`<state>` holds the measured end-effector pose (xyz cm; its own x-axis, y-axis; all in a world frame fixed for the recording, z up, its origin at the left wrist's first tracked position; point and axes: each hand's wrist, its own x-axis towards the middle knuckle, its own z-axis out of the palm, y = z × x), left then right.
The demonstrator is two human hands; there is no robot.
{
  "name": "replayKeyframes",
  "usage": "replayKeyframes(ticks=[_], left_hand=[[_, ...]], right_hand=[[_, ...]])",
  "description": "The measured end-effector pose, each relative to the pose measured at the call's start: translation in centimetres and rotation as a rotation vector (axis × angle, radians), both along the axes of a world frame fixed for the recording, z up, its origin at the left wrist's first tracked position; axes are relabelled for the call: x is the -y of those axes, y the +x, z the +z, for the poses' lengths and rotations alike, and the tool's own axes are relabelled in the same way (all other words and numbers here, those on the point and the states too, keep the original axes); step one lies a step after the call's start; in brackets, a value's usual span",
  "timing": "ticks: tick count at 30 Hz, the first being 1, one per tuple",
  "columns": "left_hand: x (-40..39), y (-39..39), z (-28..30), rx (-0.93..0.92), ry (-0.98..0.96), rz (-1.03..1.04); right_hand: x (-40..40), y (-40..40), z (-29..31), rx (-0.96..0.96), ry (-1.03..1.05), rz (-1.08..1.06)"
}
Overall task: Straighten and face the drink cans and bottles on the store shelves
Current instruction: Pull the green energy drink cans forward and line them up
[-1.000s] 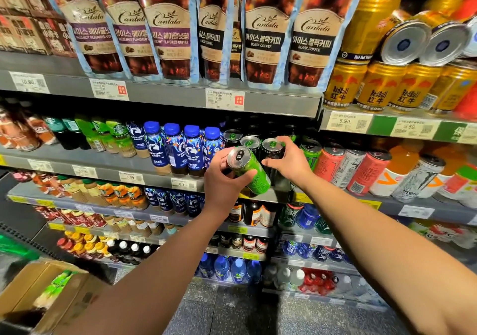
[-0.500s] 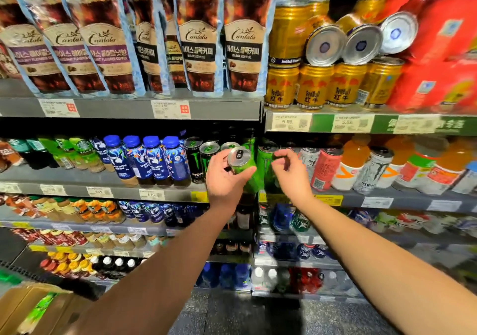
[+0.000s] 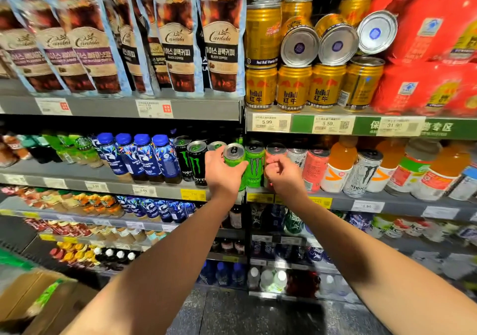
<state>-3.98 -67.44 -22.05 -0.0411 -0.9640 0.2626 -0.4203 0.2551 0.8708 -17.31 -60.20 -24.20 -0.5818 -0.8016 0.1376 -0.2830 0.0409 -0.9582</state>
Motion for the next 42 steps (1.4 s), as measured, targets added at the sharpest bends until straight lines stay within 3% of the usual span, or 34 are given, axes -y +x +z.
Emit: replayKeyframes(ticks=[5,11,14,42], left_hand=[[0.6,-0.3,0.5,0.051,-0.004,0.024],[0.8,-0.7,0.1,0.072,-0.015,0.000],[1.1,-0.7,0.2,0.073,-0.035,-0.023],[2.6,-0.7,-2.4,0.066,-0.088,-0.022]], right_hand=[[-0.5,0.3,0.5,-0.050,-0.021,0.028],[-1.1,0.5,1.1,-0.413,-0.031,-0.125],[-0.9,0.2,1.1,-0.384,0.046,-0.123],[0.0,0.1,0.3,-0.378,0.110,-0.245]])
